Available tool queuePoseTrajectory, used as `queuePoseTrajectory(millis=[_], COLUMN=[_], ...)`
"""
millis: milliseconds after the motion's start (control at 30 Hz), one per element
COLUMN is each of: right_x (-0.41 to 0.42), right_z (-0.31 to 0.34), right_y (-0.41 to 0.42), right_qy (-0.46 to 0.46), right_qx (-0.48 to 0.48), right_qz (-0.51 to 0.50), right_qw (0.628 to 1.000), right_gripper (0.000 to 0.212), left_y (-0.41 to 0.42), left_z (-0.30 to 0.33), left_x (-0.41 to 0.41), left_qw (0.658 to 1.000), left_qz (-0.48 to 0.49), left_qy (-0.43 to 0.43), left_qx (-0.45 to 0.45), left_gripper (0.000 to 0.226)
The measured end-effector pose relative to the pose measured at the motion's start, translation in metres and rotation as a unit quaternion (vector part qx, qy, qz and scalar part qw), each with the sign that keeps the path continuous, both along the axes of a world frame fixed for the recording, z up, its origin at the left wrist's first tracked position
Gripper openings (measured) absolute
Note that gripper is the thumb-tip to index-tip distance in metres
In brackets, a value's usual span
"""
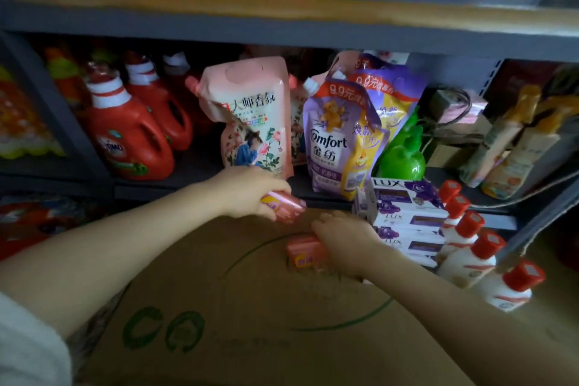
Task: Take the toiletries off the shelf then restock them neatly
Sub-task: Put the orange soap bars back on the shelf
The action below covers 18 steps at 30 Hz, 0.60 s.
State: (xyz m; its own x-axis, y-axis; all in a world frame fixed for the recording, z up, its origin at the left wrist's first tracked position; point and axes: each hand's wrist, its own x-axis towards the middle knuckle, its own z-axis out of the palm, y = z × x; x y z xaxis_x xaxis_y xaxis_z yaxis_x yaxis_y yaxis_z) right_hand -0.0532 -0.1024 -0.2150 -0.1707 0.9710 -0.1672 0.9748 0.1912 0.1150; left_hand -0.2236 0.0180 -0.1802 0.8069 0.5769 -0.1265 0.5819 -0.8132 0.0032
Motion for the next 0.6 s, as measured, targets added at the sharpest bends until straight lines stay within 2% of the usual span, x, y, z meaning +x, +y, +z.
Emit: queuePoseTrajectory(millis=[33, 100, 200, 267, 367, 467, 533, 600], right_x=[0.001, 0.001, 0.009, 0.018, 0.032, 0.042, 0.045, 0.049], right_z=[0.010, 0.037, 0.082, 0.115, 0.165, 0.209, 0.232, 0.249], right_y=[-0.001, 0.000, 0.001, 0.000, 0.002, 0.009, 0.016, 0.029], right_qy=[0.027, 0.068, 0.120, 0.182, 0.231, 0.267, 0.282, 0.290], right_qx=[0.027, 0.097, 0.210, 0.257, 0.343, 0.413, 0.447, 0.467], right_qz=[-0.008, -0.020, 0.000, 0.016, 0.015, -0.020, -0.031, -0.039], right_qw=[0.999, 0.993, 0.970, 0.949, 0.911, 0.871, 0.848, 0.835], right_gripper=[0.044, 0.048, 0.047, 0.046, 0.045, 0.043, 0.044, 0.044], left_y=[0.000, 0.002, 0.007, 0.012, 0.029, 0.051, 0.064, 0.079], left_z=[0.015, 0.044, 0.088, 0.123, 0.177, 0.221, 0.244, 0.259], left_x=[0.001, 0.001, 0.001, 0.006, 0.013, 0.018, 0.027, 0.040], left_qw=[0.999, 0.983, 0.918, 0.886, 0.852, 0.833, 0.850, 0.891], left_qz=[-0.004, -0.013, -0.022, -0.018, -0.028, -0.034, -0.009, 0.034], left_qy=[-0.037, -0.176, -0.387, -0.445, -0.477, -0.464, -0.428, -0.342], left_qx=[0.013, 0.040, 0.085, 0.132, 0.213, 0.301, 0.306, 0.297], left_gripper=[0.053, 0.055, 0.060, 0.059, 0.051, 0.052, 0.049, 0.045])
